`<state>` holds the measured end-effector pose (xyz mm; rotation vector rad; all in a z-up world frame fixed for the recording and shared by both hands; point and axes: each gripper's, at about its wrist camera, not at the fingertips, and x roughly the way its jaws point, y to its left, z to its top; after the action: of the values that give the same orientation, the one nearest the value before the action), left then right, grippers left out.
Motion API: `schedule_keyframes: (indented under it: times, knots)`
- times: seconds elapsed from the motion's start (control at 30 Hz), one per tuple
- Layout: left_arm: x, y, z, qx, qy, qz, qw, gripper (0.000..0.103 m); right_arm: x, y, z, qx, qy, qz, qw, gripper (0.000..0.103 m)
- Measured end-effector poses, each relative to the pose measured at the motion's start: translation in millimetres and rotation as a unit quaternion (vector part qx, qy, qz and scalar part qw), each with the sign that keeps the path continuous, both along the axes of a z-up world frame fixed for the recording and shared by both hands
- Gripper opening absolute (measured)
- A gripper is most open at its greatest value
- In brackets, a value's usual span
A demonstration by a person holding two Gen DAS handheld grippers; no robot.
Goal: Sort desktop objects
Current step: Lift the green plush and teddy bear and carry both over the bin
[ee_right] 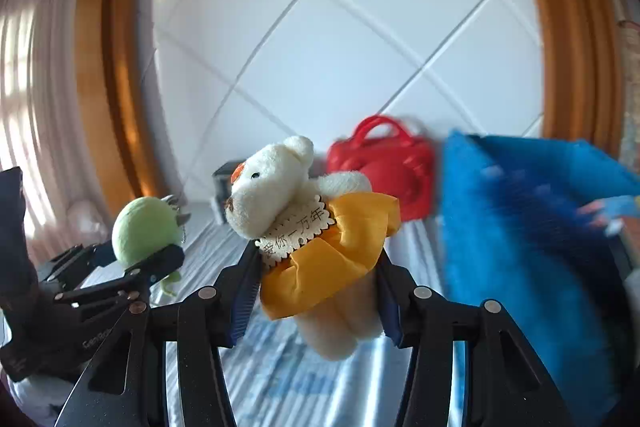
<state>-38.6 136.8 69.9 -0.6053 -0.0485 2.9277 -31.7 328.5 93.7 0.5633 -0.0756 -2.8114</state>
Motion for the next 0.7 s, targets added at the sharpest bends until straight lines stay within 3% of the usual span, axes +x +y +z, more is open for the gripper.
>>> schedule_keyframes:
  times: [0.27,0.43,0.7]
  knots:
    - [39,164,47,0.008,0.044,-0.091,0.9948,0.061,53,168,32,0.001,0.036,-0.097,0.995,0.051]
    - [41,258,49,0.007,0.032,-0.113,0.9930,0.061,64,268,30,0.002,0.029,-0.131,0.991,0.051]
    - [37,378,50,-0.034,-0.002,-0.135,0.9902,0.061,64,363,25,0.000,-0.015,-0.143,0.990,0.051]
